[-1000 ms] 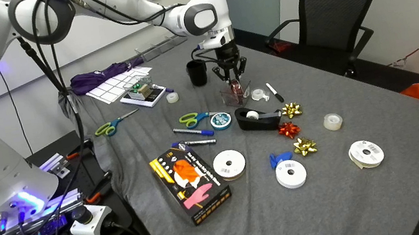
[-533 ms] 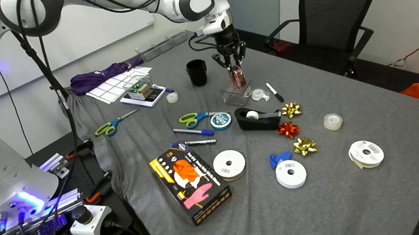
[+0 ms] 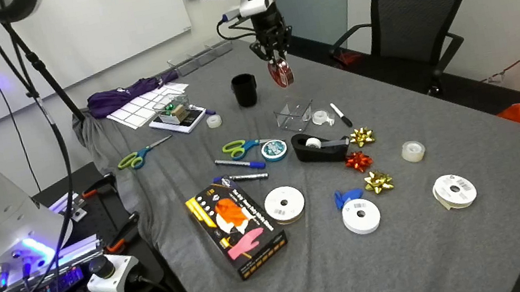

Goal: Remove the orange object from the clear case and put it on the black box

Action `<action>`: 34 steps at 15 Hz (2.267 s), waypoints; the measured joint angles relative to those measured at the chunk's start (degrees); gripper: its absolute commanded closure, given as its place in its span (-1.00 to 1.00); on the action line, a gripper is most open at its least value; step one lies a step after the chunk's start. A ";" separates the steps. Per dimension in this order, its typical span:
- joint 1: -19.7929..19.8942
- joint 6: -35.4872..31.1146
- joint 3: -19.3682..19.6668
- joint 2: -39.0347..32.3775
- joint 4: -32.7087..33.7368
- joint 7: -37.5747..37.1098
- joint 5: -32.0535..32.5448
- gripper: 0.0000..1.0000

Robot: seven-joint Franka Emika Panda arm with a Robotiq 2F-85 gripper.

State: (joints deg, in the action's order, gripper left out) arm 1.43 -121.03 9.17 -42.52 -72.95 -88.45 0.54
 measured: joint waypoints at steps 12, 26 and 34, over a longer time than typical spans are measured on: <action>0.18 -1.16 -0.17 20.27 -30.97 26.38 2.43 0.85; 3.12 -0.67 4.90 34.64 -53.72 36.17 36.11 0.85; 6.71 -1.02 5.63 34.55 -58.58 39.33 50.71 0.85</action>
State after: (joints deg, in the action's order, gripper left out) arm 8.15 -122.05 14.81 -7.97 -131.52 -49.13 51.25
